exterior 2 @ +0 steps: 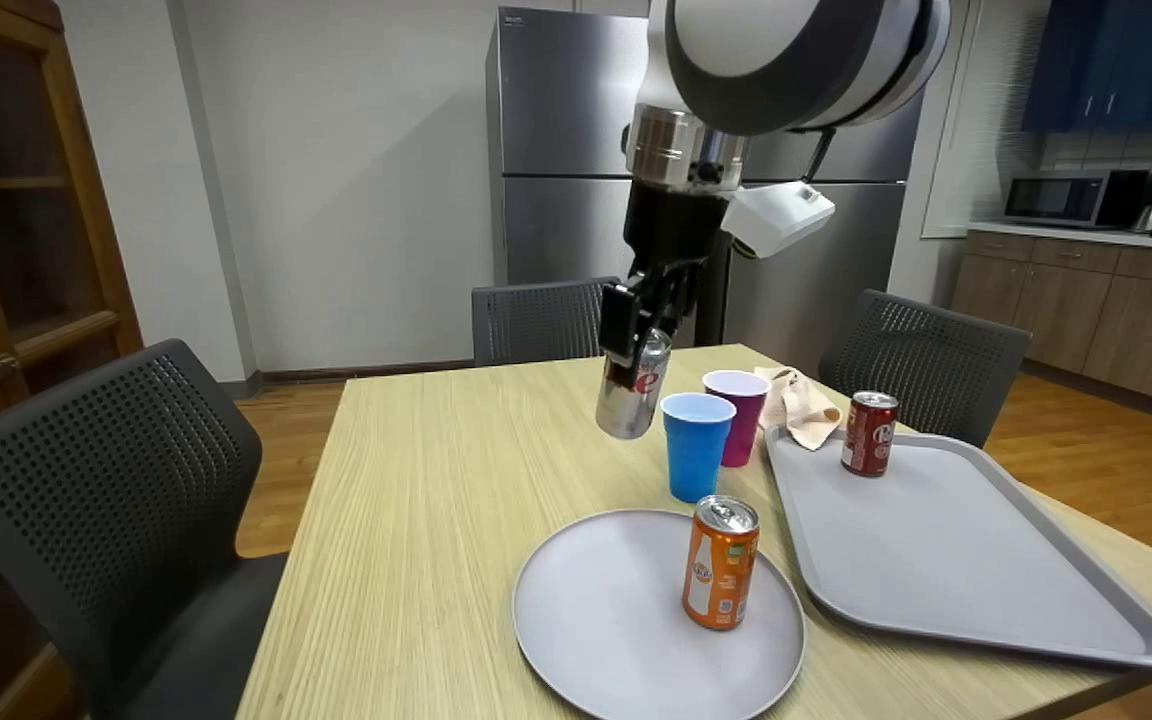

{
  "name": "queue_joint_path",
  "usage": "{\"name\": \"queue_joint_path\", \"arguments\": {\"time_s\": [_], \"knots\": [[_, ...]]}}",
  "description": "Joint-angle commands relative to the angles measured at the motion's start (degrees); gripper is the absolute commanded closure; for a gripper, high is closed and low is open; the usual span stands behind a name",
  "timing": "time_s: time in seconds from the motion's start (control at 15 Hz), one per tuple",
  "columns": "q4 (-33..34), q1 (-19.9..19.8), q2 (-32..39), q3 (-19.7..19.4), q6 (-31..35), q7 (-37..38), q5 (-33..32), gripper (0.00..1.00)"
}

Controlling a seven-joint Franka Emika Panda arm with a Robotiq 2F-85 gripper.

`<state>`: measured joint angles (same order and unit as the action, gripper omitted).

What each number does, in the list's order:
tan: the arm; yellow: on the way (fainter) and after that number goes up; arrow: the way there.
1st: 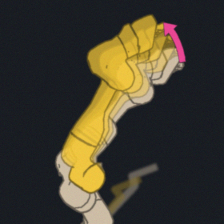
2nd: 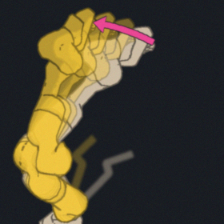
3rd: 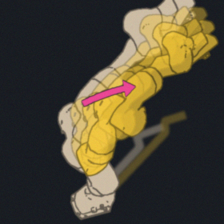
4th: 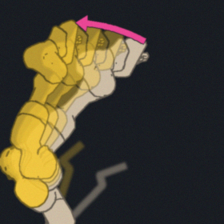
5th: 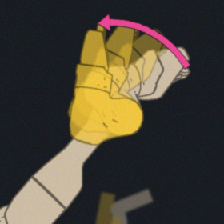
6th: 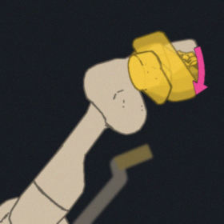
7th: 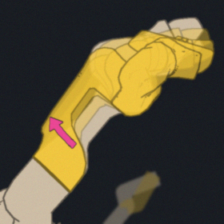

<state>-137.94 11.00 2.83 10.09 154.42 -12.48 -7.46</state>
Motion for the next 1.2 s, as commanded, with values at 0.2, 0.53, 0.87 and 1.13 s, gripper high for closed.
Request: {"name": "queue_joint_path", "arguments": {"time_s": [0.2, 0.53, 0.87, 1.13], "knots": [[-2.9, -3.2, -3.5, -3.4, 1.1, 1.5, -0.7, 0.61], [-5.5, -5.7, -4.2, -6.1, 1.3, 2.3, -0.7, 0.61], [-8.3, -8.4, -4.6, -9.0, 1.9, 3.0, -1.5, 0.61], [-9.8, -10.2, -4.2, -10.9, 2.6, 2.6, -1.3, 0.61]]}}
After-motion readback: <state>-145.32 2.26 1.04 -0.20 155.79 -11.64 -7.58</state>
